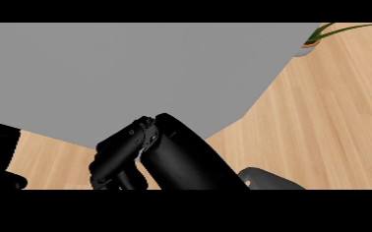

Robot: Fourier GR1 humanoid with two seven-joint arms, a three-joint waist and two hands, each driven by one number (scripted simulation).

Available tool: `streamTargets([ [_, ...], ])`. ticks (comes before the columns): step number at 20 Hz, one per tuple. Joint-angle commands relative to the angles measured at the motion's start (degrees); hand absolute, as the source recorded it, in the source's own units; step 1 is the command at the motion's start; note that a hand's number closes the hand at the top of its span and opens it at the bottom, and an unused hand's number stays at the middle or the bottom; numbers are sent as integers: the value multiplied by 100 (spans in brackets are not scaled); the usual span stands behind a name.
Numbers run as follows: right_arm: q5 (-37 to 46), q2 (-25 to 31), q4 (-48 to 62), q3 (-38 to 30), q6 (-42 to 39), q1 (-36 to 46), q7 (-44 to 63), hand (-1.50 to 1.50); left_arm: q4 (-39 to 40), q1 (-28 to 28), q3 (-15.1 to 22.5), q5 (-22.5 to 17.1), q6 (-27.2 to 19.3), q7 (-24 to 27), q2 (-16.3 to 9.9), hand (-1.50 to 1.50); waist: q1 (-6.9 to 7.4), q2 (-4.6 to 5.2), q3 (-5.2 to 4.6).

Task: Pick up the wine, place it into the cabinet and close the cabinet

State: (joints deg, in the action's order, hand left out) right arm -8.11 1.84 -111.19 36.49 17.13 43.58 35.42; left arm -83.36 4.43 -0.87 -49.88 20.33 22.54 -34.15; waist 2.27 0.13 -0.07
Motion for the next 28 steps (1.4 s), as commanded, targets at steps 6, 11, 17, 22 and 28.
streamTargets([
  [6, -1081, -181, 2085, -749, 194, 1349, -771, 150, -252, 261, -156, 262, -66, -37, 232, -150, -88, -7, 5],
  [11, -1377, -183, 2501, -1024, -158, 921, -1357, 150, 42, 7, -552, -13, 252, -328, 19, -150, -148, -6, 6],
  [17, -1216, -183, 3343, -1461, -524, 891, -1712, 150, 255, 103, -591, 392, 455, -72, 303, -150, -160, -7, 5],
  [22, -1068, 155, 3674, -1766, -1092, 732, -2151, 150, 168, -122, -595, 224, 388, -408, 294, -150, -172, -6, 8],
  [28, -1030, 324, 4247, -2017, -1425, 974, -2446, 150, 344, -160, -828, 112, 549, -477, 86, -150, -114, 12, 7],
])
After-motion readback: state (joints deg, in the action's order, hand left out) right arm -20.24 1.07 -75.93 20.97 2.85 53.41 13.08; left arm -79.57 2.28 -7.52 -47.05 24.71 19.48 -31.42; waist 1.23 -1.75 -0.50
